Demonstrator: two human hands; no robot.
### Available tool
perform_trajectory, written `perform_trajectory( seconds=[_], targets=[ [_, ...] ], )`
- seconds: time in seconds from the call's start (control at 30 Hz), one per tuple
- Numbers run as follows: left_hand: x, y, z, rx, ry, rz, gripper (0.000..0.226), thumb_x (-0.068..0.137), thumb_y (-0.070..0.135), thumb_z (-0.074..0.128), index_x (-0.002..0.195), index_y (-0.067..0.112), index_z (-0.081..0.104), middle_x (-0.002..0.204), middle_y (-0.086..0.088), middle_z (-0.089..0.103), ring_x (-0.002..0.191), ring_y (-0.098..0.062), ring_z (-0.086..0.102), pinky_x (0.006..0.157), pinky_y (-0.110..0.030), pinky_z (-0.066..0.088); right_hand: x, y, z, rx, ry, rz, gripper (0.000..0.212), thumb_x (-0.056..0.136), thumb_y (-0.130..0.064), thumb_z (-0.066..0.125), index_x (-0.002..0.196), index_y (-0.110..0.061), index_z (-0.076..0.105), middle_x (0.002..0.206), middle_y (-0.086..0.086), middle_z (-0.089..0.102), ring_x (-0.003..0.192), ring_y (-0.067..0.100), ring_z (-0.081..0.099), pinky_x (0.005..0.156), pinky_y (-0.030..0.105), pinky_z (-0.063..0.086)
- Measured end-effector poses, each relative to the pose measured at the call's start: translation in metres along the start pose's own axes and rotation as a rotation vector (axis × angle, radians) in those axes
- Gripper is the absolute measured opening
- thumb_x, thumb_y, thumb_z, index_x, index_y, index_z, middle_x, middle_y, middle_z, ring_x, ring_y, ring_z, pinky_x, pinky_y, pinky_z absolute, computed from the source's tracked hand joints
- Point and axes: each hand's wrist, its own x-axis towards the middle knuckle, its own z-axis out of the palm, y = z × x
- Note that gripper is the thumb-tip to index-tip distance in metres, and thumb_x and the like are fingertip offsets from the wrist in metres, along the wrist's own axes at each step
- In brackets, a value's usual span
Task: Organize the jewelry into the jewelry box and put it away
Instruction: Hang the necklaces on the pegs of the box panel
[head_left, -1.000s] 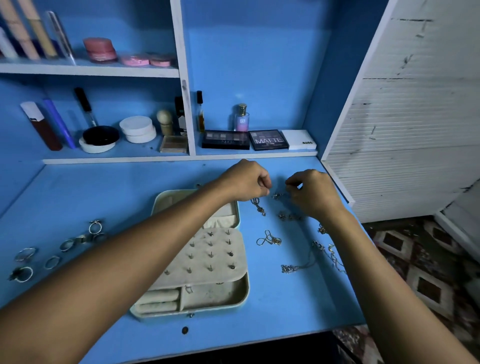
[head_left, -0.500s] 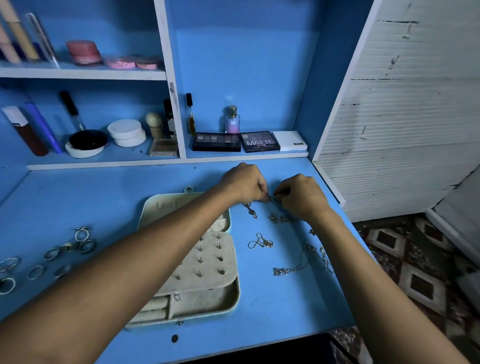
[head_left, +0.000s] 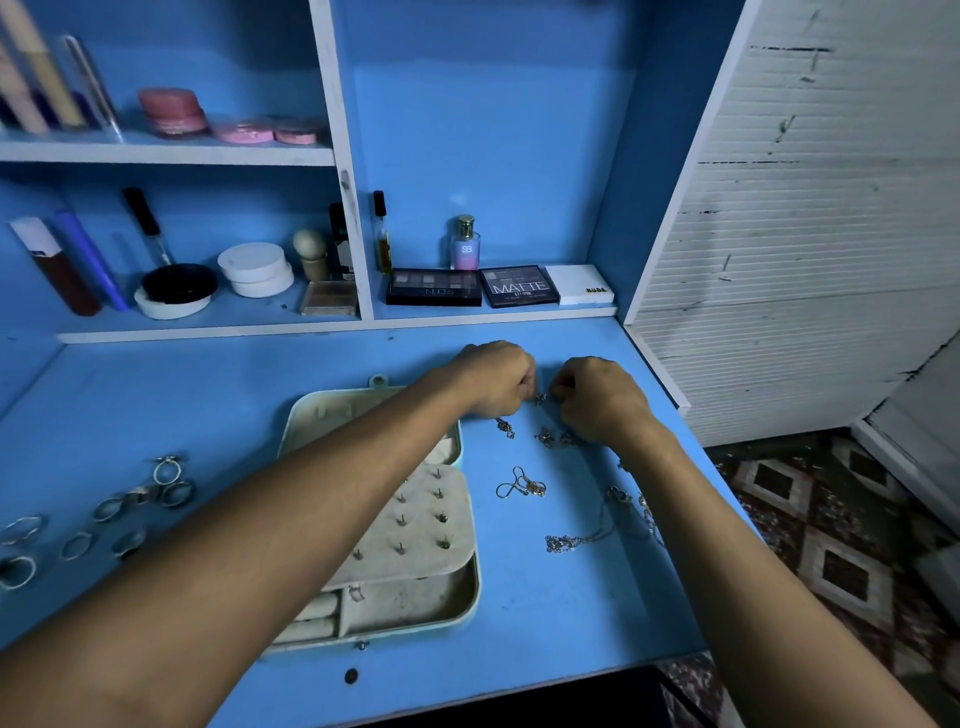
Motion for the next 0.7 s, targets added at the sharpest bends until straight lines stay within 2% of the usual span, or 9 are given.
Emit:
perform_trajectory(
  seconds=[0.07, 0.13, 0.23, 0.3, 0.43, 0.5, 0.6, 0.7],
  targets=[
    [-0.001, 0.0, -0.001, -0.005, -0.008, -0.006, 0.02, 0.097, 0.011, 0.047, 0.101, 0.016, 0.065, 0.11, 0.007, 0.062, 0.11, -0.016, 0.055, 0.094, -0.035, 0.045, -0.001, 0.002, 0.0, 0.048, 0.015, -0.005, 0.015, 0.087, -0.013, 0.057, 0.094, -0.023, 0.066, 0.107, 0.004, 0.066, 0.098, 0.026, 0.06, 0.08, 0.034, 0.052],
    [-0.002, -0.001, -0.002, -0.026, -0.004, -0.017, 0.02, 0.097, 0.01, 0.045, 0.102, 0.016, 0.064, 0.11, 0.006, 0.059, 0.112, -0.017, 0.054, 0.098, -0.037, 0.044, -0.003, 0.003, -0.001, 0.107, 0.024, -0.014, 0.014, 0.085, -0.014, 0.059, 0.086, -0.027, 0.065, 0.102, 0.002, 0.068, 0.096, 0.025, 0.061, 0.082, 0.037, 0.055],
    [-0.002, -0.002, -0.004, -0.099, 0.007, -0.034, 0.022, 0.096, 0.009, 0.043, 0.103, 0.014, 0.063, 0.11, 0.005, 0.059, 0.112, -0.019, 0.055, 0.098, -0.037, 0.045, -0.006, 0.004, -0.002, 0.167, 0.029, -0.018, 0.02, 0.085, -0.015, 0.06, 0.094, -0.029, 0.07, 0.103, -0.004, 0.069, 0.099, 0.021, 0.062, 0.088, 0.038, 0.055],
    [-0.003, -0.001, -0.007, -0.141, 0.006, -0.04, 0.022, 0.097, 0.01, 0.043, 0.106, 0.013, 0.063, 0.116, 0.001, 0.062, 0.111, -0.019, 0.056, 0.097, -0.034, 0.046, -0.007, 0.004, 0.0, 0.18, 0.039, -0.03, 0.02, 0.085, -0.018, 0.062, 0.099, -0.029, 0.072, 0.101, -0.007, 0.068, 0.098, 0.018, 0.062, 0.088, 0.035, 0.055],
    [-0.005, 0.004, -0.012, -0.168, 0.016, -0.028, 0.021, 0.099, 0.011, 0.042, 0.106, 0.011, 0.063, 0.119, -0.003, 0.063, 0.103, -0.018, 0.056, 0.088, -0.028, 0.046, -0.009, 0.0, 0.005, 0.195, 0.084, -0.058, 0.01, 0.086, -0.031, 0.069, 0.096, -0.032, 0.073, 0.097, -0.009, 0.068, 0.094, 0.018, 0.061, 0.082, 0.034, 0.054],
    [-0.007, 0.004, -0.014, -0.179, 0.025, -0.026, 0.022, 0.1, 0.011, 0.042, 0.106, 0.011, 0.062, 0.121, -0.003, 0.063, 0.1, -0.014, 0.053, 0.085, -0.024, 0.043, -0.009, -0.001, 0.006, 0.193, 0.111, -0.062, 0.006, 0.088, -0.028, 0.07, 0.091, -0.031, 0.074, 0.097, -0.006, 0.07, 0.093, 0.02, 0.062, 0.08, 0.036, 0.055],
    [-0.01, 0.002, -0.019, -0.208, 0.038, -0.03, 0.024, 0.101, 0.01, 0.041, 0.109, 0.01, 0.063, 0.122, -0.001, 0.062, 0.099, -0.009, 0.051, 0.082, -0.018, 0.037, -0.01, -0.003, 0.004, 0.18, 0.124, -0.065, 0.018, 0.087, -0.02, 0.067, 0.079, -0.035, 0.068, 0.095, -0.005, 0.07, 0.093, 0.021, 0.062, 0.08, 0.037, 0.056],
    [-0.016, -0.002, -0.025, -0.232, 0.062, -0.043, 0.023, 0.101, 0.01, 0.041, 0.108, 0.01, 0.062, 0.118, 0.0, 0.061, 0.102, -0.013, 0.055, 0.081, -0.02, 0.042, -0.011, -0.006, -0.001, 0.173, 0.155, -0.076, 0.02, 0.088, -0.017, 0.062, 0.078, -0.034, 0.067, 0.094, -0.005, 0.07, 0.092, 0.021, 0.061, 0.078, 0.035, 0.055]
  ],
)
